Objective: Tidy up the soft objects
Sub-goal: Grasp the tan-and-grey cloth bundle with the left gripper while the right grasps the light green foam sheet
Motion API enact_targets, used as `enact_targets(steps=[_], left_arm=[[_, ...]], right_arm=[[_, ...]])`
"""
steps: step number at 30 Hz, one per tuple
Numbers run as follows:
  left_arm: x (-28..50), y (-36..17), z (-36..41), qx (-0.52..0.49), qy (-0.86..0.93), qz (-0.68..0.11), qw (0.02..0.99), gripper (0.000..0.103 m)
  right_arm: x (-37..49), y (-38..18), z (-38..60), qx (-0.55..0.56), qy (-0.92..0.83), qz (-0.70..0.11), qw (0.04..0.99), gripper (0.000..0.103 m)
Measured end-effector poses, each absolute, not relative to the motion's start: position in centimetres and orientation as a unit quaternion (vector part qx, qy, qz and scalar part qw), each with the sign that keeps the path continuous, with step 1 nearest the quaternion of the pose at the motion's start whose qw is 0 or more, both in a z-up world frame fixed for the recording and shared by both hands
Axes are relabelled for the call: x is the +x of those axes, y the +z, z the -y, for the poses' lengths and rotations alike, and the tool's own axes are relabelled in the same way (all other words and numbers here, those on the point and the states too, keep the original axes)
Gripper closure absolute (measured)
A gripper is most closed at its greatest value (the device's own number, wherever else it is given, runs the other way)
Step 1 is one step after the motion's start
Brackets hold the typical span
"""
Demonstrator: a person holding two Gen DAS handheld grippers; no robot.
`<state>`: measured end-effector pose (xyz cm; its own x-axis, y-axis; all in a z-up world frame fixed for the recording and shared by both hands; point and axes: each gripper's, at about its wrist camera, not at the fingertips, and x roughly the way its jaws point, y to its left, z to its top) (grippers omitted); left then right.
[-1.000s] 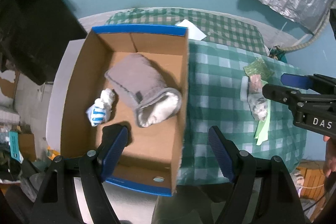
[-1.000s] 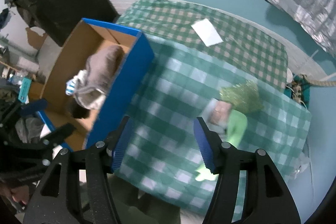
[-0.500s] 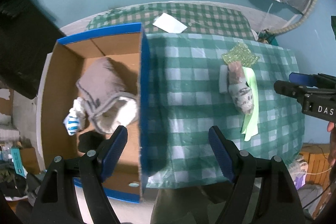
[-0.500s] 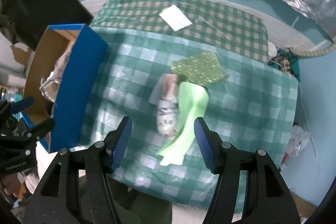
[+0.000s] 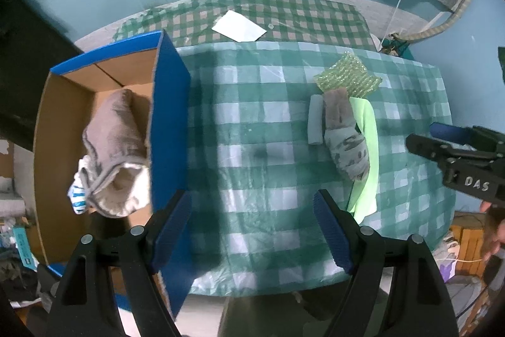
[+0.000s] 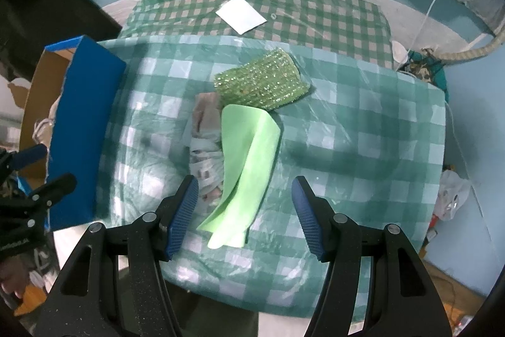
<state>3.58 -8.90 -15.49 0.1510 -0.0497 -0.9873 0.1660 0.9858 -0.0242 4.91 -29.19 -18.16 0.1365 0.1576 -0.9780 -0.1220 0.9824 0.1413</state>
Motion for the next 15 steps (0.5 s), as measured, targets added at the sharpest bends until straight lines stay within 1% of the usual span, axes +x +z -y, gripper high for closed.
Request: enact_targets(steps=[15], left_arm=[[5.4, -20.1, 11.2, 0.047, -0.065, -0.664, 0.743, 0.022]], right_arm=[[6.7, -24.0, 27.9, -0.018, 0.098, -0.668, 0.738, 0.041]])
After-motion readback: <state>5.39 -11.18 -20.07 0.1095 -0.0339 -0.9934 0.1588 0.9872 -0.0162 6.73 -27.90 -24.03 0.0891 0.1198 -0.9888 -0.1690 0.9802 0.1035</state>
